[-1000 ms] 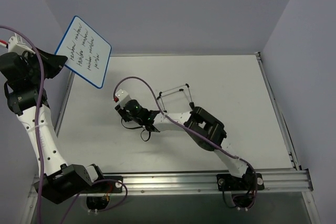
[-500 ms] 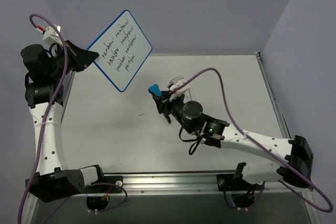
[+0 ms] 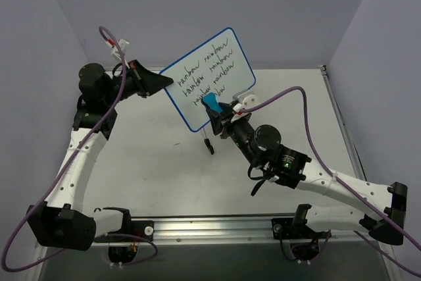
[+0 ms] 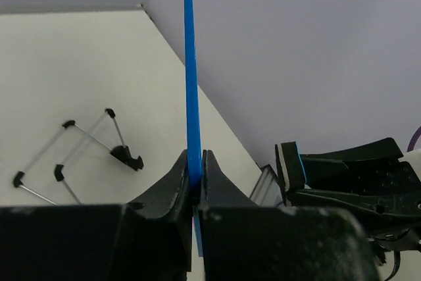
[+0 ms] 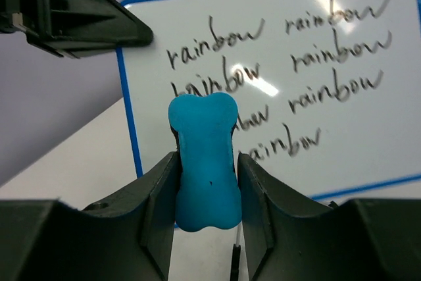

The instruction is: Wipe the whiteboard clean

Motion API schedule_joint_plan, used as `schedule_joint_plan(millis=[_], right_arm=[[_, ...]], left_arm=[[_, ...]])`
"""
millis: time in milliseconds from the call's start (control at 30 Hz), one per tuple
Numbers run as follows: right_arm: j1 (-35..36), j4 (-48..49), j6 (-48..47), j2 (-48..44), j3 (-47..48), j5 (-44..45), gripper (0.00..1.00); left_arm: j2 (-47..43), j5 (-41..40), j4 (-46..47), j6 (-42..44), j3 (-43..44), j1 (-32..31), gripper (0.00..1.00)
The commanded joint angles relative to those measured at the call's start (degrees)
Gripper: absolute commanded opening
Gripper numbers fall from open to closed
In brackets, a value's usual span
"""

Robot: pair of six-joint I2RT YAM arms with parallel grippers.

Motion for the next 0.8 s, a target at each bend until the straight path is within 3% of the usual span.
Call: schedule_joint_plan(millis=[0, 200, 767], right_arm=[[-0.8, 5.4, -4.5, 3.7, 2.3, -1.9, 0.02], [-2.0, 5.6, -4.7, 8.1, 4.2, -3.7, 0.0], [-6.2, -1.8, -0.9, 4.0, 0.6, -7.3, 0.0]], left_arm=[[-0.1, -4.6, 12.3, -6.0, -3.4, -4.3, 0.02], [-0.1, -8.1, 15.7, -7.3, -7.5, -11.7, 0.02], [-1.7, -2.2, 23.0, -10.0, -12.7, -12.6, 0.02]])
